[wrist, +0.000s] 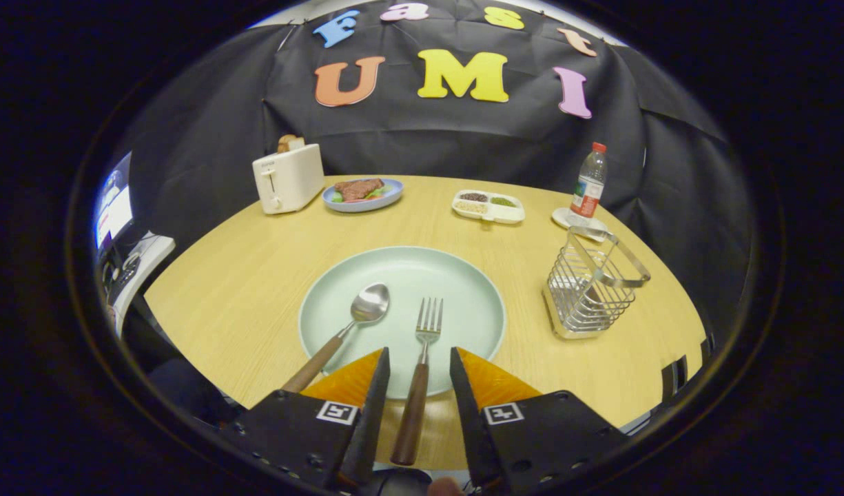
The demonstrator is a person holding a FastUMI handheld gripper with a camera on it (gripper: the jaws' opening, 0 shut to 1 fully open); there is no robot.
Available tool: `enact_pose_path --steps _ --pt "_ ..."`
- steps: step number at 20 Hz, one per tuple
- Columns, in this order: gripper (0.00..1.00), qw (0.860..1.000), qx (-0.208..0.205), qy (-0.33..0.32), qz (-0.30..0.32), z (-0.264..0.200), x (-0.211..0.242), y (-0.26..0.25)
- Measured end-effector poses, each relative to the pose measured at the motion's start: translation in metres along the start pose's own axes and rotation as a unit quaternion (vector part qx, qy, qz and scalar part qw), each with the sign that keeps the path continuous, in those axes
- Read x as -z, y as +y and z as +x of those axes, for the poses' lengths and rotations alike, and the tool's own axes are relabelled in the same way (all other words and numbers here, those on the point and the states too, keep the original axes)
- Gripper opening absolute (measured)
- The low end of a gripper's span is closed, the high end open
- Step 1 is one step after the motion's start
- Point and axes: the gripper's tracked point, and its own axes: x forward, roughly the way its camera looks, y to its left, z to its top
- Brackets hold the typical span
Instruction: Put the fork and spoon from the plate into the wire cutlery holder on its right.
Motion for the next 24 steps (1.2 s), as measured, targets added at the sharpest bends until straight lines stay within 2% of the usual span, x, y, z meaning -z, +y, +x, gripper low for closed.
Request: enact_pose_path --steps 2,4,6,12,13,24 --pt "0.43 1.000 -0.008 0.020 0.020 0.003 0.004 0.002" --pt "0.43 0.999 0.007 0.033 0.037 0.005 0.003 -0.006" --pt "0.11 0.998 -0.002 0.045 0.050 0.011 0.004 -0.002" --pt "0.08 0.997 -0.013 0.059 0.051 0.010 -0.001 -0.002" --pt "0.01 0.997 -0.016 0.062 0.051 0.013 0.002 0.000" --pt "0.01 0.996 -0.039 0.053 0.053 -0.014 -0.013 -0.009"
